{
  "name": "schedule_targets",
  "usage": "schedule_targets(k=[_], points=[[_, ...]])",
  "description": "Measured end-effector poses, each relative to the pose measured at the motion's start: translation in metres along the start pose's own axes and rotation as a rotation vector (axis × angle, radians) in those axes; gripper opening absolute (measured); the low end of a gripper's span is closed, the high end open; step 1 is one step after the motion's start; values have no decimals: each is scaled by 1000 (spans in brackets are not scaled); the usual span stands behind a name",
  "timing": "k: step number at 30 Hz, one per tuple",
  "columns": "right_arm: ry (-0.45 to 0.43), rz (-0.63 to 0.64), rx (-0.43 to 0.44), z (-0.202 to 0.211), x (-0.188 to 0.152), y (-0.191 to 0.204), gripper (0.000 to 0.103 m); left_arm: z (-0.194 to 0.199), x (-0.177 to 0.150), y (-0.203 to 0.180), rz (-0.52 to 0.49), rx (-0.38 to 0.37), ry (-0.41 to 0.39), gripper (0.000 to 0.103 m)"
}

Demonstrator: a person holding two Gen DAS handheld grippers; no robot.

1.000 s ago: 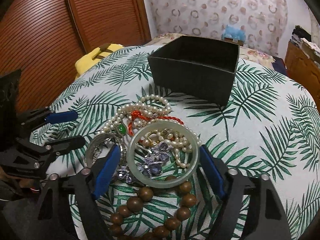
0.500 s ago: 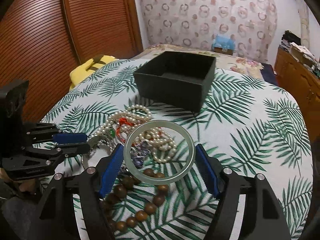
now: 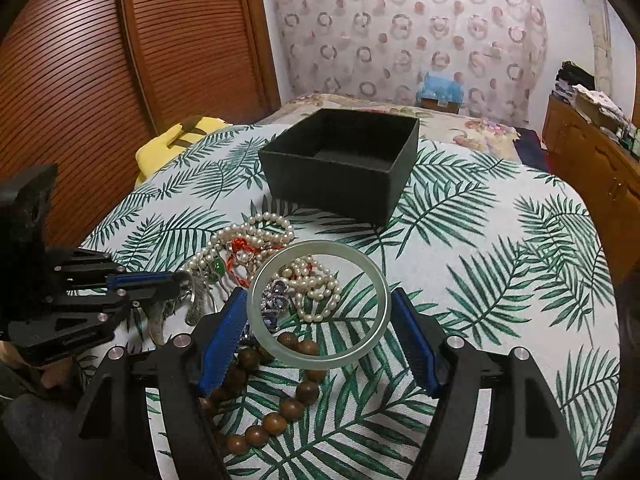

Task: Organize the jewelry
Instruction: 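Grasp the silver bangle with the left tool while the right tool grasps the jade bangle, then drop the silver bangle into the box with the left tool while the right drops the jade bangle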

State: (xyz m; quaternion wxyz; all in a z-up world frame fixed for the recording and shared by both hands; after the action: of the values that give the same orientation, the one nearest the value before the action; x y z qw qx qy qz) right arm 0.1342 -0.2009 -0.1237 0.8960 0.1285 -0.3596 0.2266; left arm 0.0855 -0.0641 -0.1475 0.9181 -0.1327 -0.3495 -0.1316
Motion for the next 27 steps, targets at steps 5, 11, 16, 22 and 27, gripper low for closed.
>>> schedule_targets(k=[5, 11, 16, 22, 27], points=[[-20, 2, -10, 3, 9, -5, 75, 14, 16, 2, 6, -16, -48, 4], [-49, 3, -27, 1, 28, -14, 75, 15, 52, 11, -8, 4, -91, 4], [-94, 20, -51, 5, 55, -25, 75, 4, 83, 21, -22, 28, -111, 4], [-142, 34, -72, 7, 86, -33, 75, -18, 117, 36, -23, 58, -107, 4], [-158, 27, -77, 1, 102, -42, 75, -40, 139, 48, -13, 85, -87, 4]])
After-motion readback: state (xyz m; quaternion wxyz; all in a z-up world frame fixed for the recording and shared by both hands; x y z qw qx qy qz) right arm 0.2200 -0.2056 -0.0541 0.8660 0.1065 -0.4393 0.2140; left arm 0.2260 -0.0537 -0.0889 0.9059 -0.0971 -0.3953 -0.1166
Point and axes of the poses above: each gripper's, at about its wrist camera, not at the fingertips, and z roughly against the way its jaws point, y to its left, x to its top, the point moved 9 cm from there along -z, roughly the way its jaws point, and after that the axes turned 4 degrees about -x, right-handed, at the moved point
